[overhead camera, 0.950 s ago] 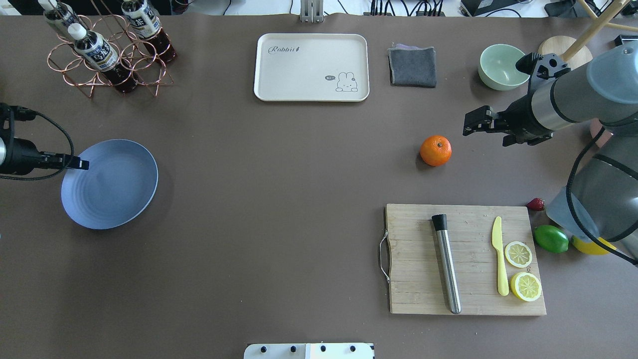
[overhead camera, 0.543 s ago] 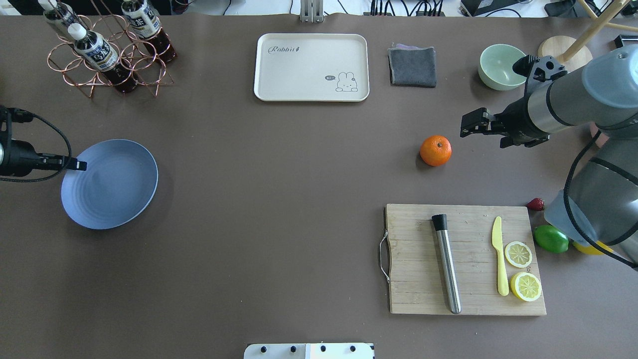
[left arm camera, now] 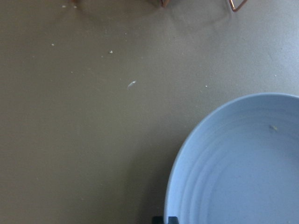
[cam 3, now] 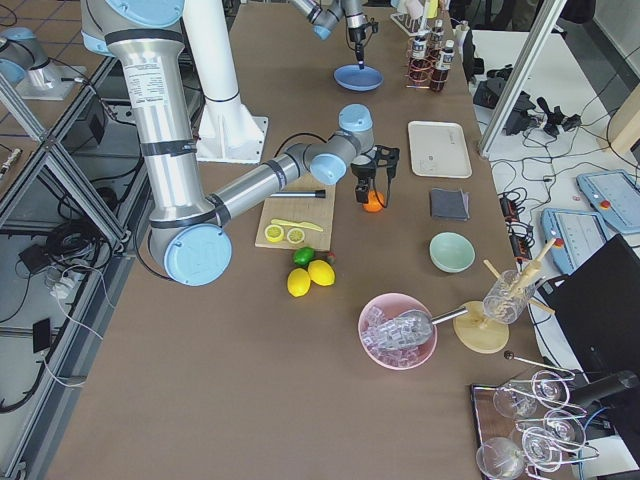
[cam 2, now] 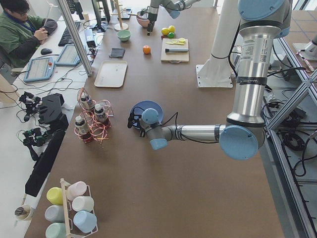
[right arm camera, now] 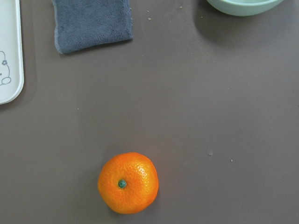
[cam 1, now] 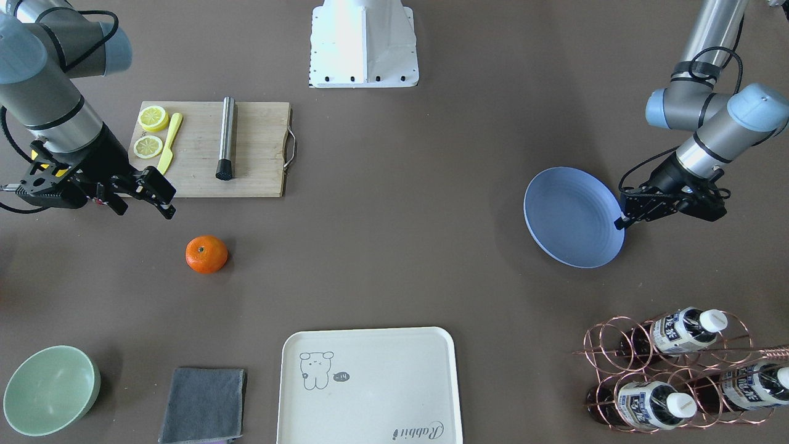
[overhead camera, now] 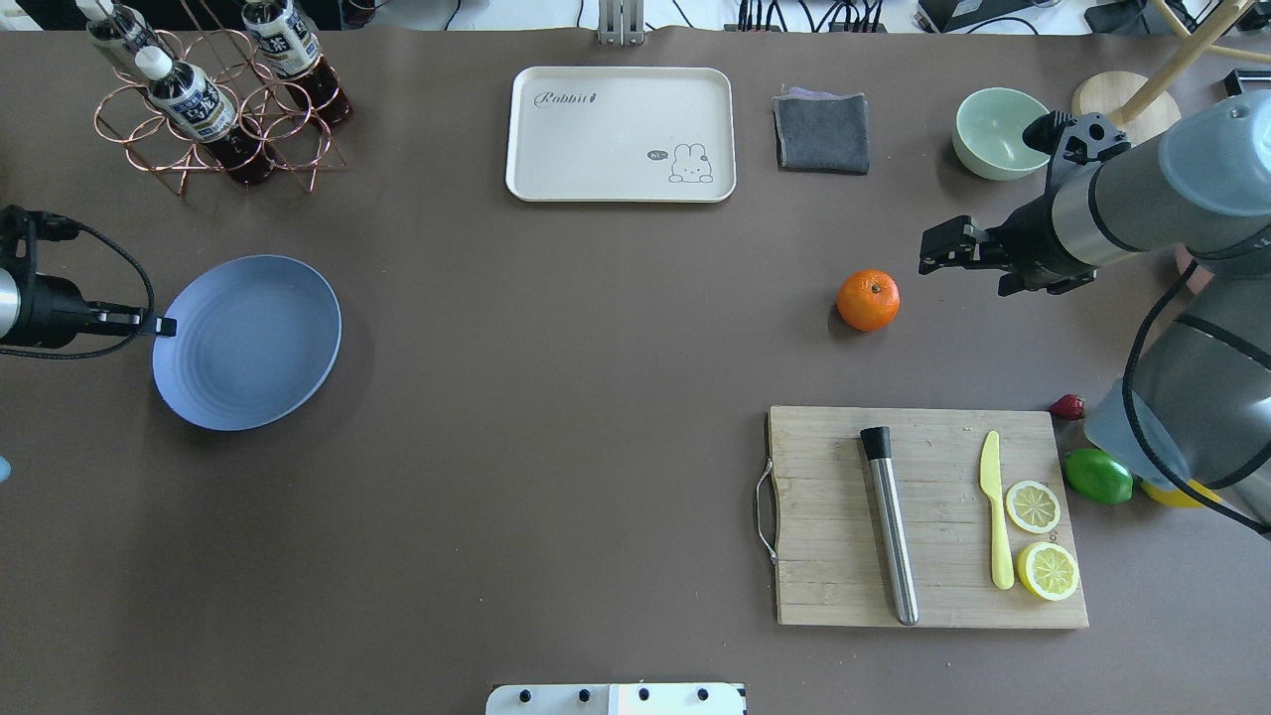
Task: Pick orange to plate
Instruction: 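Lift the blue plate rim with the left gripper while the right lowers to the orange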
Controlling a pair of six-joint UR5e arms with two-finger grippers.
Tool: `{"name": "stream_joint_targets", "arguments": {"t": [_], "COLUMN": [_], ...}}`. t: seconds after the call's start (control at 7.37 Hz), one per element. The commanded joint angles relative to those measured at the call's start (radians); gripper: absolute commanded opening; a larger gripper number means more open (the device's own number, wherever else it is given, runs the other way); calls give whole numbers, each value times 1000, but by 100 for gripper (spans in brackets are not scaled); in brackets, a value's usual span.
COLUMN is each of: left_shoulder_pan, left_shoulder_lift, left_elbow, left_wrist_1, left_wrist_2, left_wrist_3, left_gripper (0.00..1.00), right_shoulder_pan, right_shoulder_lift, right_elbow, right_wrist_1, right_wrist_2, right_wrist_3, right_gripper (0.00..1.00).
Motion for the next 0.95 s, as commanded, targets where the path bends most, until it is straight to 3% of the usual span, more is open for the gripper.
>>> {"name": "stream_joint_targets", "arguments": {"t": [0.0, 0.14, 0.41, 0.81], "left_shoulder_pan": [-69, -124, -129, -47], "left_shoulder_lift": [-40, -54, -40, -78], "left_elbow": [-22, -108, -272, -335], "left_wrist_1": [31, 122, 276, 284], "left_wrist_2": [-167, -246, -236, -97], "left_wrist_3": [-56, -78, -103, -253], "left_gripper": [0, 0, 0, 0], "right_shoulder_pan": [5, 5, 5, -44], "right_shoulder_lift": [1, 3, 12, 92], "right_elbow": [-1, -1, -15, -103], "right_wrist_1": [-3, -2, 3, -3], "right_wrist_2": [2, 2, -25, -48], "right_wrist_3": [-2, -11, -2, -15], "right_gripper": [100, 100, 100, 100]}}
